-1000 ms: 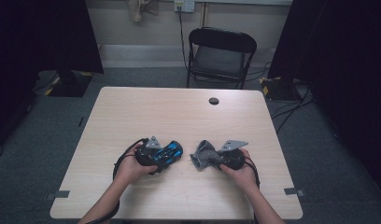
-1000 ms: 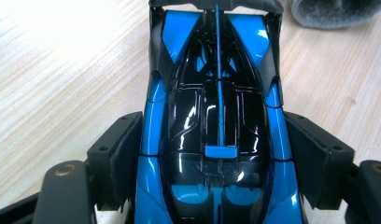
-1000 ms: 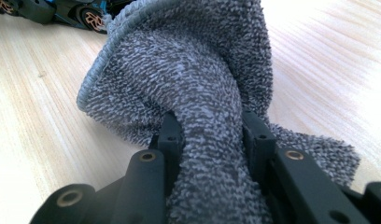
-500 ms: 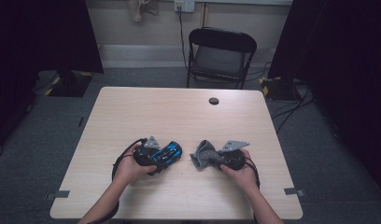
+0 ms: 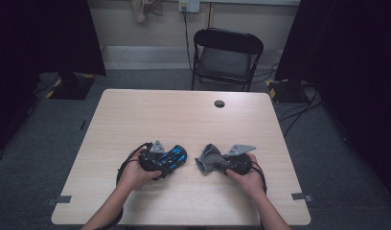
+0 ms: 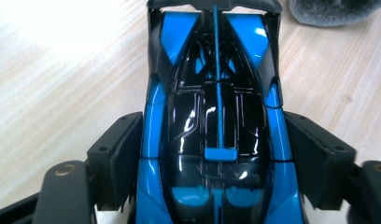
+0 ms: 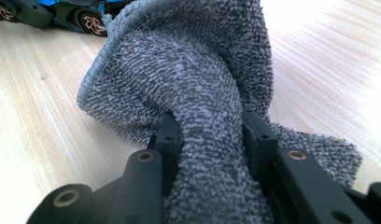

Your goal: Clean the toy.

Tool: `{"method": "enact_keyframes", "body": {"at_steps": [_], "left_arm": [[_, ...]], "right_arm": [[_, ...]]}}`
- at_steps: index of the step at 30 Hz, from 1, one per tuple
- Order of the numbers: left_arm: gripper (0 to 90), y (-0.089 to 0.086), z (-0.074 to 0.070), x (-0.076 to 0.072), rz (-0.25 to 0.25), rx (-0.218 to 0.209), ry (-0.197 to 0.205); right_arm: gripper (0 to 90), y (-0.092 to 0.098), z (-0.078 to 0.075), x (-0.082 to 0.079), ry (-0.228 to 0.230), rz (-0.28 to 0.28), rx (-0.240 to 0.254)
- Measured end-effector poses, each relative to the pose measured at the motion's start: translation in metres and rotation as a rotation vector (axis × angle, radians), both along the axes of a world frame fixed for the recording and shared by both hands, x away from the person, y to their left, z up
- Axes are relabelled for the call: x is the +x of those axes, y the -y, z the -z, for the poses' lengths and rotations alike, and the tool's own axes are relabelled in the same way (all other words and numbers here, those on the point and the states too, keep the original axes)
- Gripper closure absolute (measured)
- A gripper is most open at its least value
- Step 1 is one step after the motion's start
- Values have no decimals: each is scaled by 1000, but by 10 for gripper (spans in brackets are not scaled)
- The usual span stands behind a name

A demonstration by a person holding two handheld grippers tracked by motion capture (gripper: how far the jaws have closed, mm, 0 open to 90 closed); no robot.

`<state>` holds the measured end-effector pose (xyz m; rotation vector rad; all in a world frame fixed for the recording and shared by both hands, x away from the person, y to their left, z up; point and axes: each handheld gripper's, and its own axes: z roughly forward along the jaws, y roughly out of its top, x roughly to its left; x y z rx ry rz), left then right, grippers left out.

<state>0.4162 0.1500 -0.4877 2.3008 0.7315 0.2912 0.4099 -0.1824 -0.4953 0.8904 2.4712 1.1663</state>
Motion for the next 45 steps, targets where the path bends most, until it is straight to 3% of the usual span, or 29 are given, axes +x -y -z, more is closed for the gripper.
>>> {"method": "enact_keyframes", "body": {"at_steps": [3,5,8,10,13,20,26,31,32,36,39,43,45], "left_arm": [[171,6,-1,3,-5,-26,-5],[169,10,2,4,6,22,-18],[138,12,6,5,8,-9,-15],[146,12,6,5,13,-13,-11],[256,8,5,6,-3,-19,-8],[260,8,3,5,-15,-21,-18],[270,6,-7,3,-13,-63,-15],[270,6,-3,3,-16,-60,-21],[270,7,-1,3,-10,-41,-25],[269,11,-1,4,-11,-41,-11],[267,12,-1,5,-21,-47,-23],[155,18,2,7,-36,-38,-27],[165,22,3,9,-37,-40,-40]], "right_arm": [[650,0,0,0,-3,1,4],[650,0,0,0,-3,1,4],[648,0,0,0,-3,2,7],[649,0,1,0,-4,3,8],[648,0,1,-1,-1,4,5],[648,0,1,-1,2,6,3],[649,0,1,-1,-1,5,5],[649,0,1,-1,1,6,6],[648,0,1,-1,1,7,6],[648,0,1,-1,1,7,6],[646,0,1,-1,0,7,8],[645,1,1,0,-4,7,17],[644,1,1,0,-4,7,17]]}}
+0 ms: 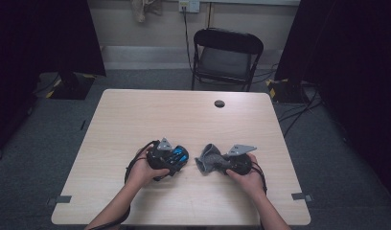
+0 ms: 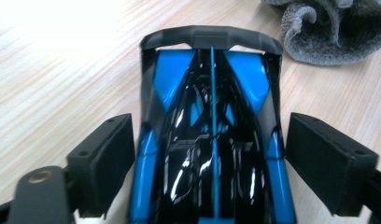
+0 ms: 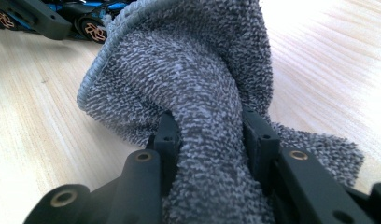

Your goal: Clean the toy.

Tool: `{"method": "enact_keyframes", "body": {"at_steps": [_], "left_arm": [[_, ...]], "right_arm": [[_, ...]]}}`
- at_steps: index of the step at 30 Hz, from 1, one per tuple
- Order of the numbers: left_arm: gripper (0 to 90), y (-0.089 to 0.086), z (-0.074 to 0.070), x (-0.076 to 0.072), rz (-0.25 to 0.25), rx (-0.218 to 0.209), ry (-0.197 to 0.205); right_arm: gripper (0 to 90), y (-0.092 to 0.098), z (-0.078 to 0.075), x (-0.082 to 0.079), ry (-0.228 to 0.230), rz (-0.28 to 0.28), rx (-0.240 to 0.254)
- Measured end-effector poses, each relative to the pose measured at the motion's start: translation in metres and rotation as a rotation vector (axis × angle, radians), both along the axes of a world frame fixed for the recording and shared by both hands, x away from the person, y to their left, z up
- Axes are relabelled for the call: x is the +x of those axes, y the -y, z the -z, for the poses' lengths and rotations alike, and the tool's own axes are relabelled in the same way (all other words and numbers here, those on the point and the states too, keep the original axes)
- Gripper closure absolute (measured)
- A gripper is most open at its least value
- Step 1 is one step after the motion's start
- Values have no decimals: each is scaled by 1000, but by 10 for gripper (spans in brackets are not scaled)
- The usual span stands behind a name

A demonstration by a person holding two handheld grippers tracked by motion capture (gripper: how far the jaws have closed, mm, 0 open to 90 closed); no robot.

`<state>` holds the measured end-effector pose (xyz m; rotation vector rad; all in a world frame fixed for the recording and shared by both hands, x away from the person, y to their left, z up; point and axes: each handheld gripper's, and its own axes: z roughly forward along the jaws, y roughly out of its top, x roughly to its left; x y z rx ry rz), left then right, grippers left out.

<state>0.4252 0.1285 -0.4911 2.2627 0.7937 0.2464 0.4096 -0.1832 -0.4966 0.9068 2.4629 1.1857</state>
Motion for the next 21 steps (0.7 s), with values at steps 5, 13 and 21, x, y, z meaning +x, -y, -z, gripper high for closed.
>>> {"method": "enact_keyframes", "body": {"at_steps": [5,13,21], "left_arm": [[153,8,3,3,-11,10,18],[169,18,2,5,-32,22,39],[254,12,0,3,-24,9,38]], "right_arm": [[643,0,0,0,1,2,0],[643,-1,0,0,5,1,-7],[643,-1,0,0,6,0,-10]]}}
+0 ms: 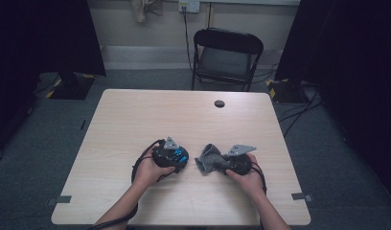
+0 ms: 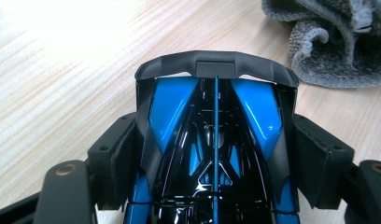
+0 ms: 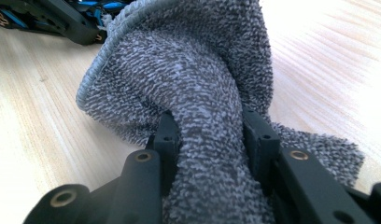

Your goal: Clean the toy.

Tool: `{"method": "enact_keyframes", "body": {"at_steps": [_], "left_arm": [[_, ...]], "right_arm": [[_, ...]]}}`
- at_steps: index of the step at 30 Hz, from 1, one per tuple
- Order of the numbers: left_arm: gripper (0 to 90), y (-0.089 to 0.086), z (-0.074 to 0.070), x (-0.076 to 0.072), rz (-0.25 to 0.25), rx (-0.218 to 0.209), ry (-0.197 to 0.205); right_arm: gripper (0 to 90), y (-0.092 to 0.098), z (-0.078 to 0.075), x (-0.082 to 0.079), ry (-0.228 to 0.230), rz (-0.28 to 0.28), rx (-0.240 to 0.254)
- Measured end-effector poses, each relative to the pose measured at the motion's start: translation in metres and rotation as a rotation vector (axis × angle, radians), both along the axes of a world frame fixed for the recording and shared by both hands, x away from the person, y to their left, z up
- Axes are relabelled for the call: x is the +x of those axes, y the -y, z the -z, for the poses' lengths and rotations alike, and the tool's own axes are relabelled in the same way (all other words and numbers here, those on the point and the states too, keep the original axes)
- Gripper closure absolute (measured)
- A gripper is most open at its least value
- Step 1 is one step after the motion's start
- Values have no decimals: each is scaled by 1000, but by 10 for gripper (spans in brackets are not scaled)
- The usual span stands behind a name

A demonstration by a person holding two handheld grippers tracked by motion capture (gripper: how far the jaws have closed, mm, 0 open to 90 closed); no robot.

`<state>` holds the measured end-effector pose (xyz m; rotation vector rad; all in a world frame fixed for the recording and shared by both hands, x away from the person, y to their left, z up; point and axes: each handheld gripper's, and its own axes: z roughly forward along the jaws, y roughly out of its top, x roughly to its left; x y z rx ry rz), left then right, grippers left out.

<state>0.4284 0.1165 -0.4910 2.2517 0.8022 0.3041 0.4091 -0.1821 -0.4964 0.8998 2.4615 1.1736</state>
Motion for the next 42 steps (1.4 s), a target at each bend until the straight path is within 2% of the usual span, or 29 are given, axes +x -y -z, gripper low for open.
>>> {"method": "enact_keyframes", "body": {"at_steps": [5,7,9,13,19,24,30,32,36,42], "left_arm": [[255,-11,-15,-4,9,-68,10],[255,-15,-19,-7,16,-67,28],[255,-18,-22,-10,11,-96,25],[256,-23,-33,-13,22,-112,54],[256,-26,-45,-16,31,-165,63],[256,-24,-48,-17,44,-176,69],[256,-21,-52,-16,65,-204,69],[256,-20,-53,-17,71,-212,71],[256,-17,-55,-17,89,-231,70],[256,-9,-59,-20,122,-256,74]], "right_arm": [[644,0,0,0,0,1,0],[647,-1,0,0,3,2,-3],[652,-2,-1,-1,8,6,-12],[665,-4,-3,-1,14,10,-34],[681,-5,-7,0,14,14,-38],[717,-5,-14,0,4,2,-31],[744,-3,-35,5,-3,0,1],[745,-1,-43,8,0,21,10],[745,1,-59,17,-8,55,68],[745,-12,-79,27,15,71,69]]}}
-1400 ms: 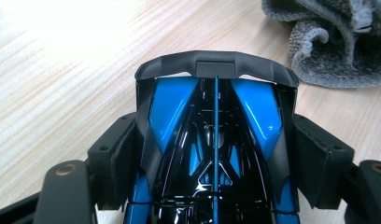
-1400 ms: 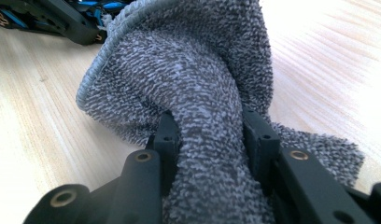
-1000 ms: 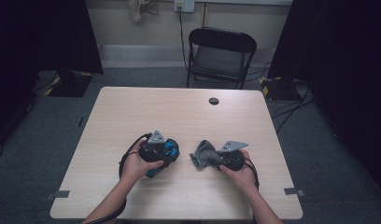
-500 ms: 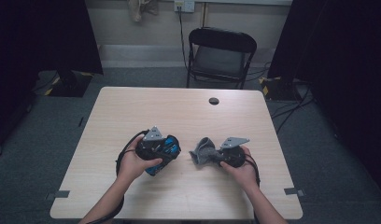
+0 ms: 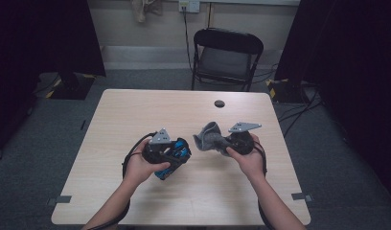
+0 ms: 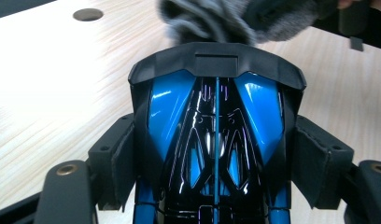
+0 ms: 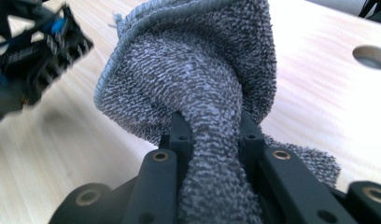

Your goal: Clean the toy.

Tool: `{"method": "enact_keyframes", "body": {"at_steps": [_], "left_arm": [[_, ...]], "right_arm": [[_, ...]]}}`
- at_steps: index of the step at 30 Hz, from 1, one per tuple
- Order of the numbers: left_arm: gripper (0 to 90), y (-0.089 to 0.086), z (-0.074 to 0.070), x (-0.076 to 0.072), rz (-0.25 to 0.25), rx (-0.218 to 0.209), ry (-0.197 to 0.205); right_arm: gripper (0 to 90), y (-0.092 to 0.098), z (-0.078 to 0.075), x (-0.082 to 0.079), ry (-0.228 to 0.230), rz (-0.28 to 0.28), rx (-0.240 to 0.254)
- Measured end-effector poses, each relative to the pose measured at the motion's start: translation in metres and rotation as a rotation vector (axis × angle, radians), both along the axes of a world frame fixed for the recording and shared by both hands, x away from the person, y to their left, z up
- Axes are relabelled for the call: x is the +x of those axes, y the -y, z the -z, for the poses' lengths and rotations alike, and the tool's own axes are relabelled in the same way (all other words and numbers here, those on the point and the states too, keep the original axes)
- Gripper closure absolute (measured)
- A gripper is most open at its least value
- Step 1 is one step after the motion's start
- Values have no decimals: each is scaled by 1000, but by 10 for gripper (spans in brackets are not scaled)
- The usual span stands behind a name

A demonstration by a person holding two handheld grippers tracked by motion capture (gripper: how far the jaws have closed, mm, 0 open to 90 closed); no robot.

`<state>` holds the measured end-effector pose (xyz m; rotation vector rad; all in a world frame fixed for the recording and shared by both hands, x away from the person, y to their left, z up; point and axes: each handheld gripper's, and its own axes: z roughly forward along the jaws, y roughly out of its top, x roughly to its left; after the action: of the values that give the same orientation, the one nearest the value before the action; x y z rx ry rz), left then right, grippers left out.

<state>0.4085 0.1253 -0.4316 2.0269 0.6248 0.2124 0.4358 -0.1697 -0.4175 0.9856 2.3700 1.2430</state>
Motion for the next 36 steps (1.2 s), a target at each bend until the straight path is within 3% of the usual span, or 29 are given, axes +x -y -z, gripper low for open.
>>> {"method": "enact_keyframes", "body": {"at_steps": [5,8,16,20,31,36], "left_arm": [[256,7,-2,-3,29,1,1],[256,8,-2,-3,30,-1,-1],[256,2,0,1,-20,-8,-2],[255,-3,0,3,-41,-6,-1],[255,-10,-2,6,-67,-8,2],[256,-9,-3,4,-57,-13,1]], "right_arm": [[745,-15,-8,6,19,5,-28],[745,-24,-10,7,5,-28,-6],[745,-46,-15,-3,-9,-121,-1],[745,-49,-13,-6,-32,-156,3],[746,-42,-14,-15,-42,-225,42],[745,-32,-16,-18,-36,-191,35]]}}
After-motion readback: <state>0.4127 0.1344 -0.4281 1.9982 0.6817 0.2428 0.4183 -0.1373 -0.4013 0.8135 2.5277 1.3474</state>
